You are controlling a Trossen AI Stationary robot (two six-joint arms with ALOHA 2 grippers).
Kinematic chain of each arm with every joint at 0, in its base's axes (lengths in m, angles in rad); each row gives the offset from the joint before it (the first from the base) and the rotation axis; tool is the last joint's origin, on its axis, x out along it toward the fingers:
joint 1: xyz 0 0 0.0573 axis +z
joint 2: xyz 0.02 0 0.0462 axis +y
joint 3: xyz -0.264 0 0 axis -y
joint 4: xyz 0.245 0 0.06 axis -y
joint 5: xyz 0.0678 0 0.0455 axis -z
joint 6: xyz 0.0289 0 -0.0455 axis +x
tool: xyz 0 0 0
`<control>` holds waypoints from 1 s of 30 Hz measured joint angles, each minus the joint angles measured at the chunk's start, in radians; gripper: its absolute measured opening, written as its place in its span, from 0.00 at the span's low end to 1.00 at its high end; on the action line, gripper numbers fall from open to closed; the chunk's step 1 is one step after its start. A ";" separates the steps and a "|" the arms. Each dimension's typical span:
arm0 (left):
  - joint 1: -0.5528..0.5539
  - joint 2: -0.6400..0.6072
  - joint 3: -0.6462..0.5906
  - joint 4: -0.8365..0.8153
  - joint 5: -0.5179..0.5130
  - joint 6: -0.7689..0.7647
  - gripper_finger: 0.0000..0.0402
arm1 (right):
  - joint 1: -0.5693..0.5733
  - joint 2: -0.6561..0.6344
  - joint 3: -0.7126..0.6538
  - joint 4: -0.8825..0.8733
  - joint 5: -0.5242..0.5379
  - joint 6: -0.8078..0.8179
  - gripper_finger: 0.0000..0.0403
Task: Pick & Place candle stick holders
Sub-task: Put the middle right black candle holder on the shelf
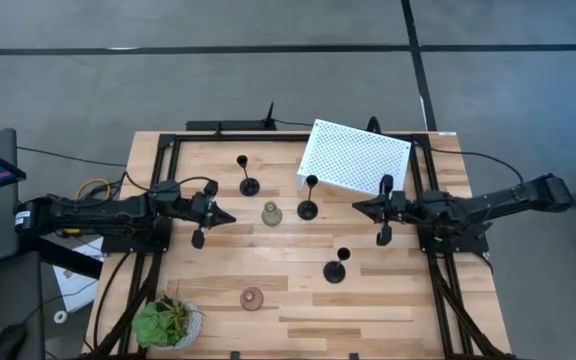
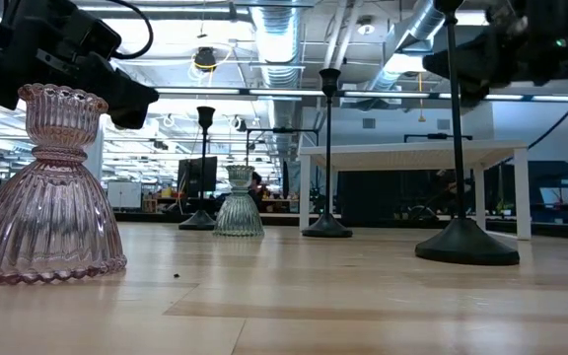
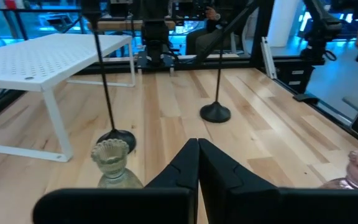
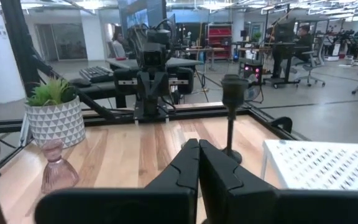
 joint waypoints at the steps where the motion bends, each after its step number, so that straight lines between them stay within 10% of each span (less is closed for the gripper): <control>1: 0.000 0.000 0.000 0.000 -0.003 0.000 0.02 | 0.000 0.025 0.017 -0.001 0.002 0.000 0.00; 21: 0.000 0.000 0.000 0.006 -0.002 0.000 0.02 | -0.094 0.549 0.321 -0.004 0.215 -0.157 0.01; 30: 0.000 0.000 0.000 0.004 -0.002 0.000 0.02 | -0.140 0.626 0.376 -0.078 0.205 -0.133 0.29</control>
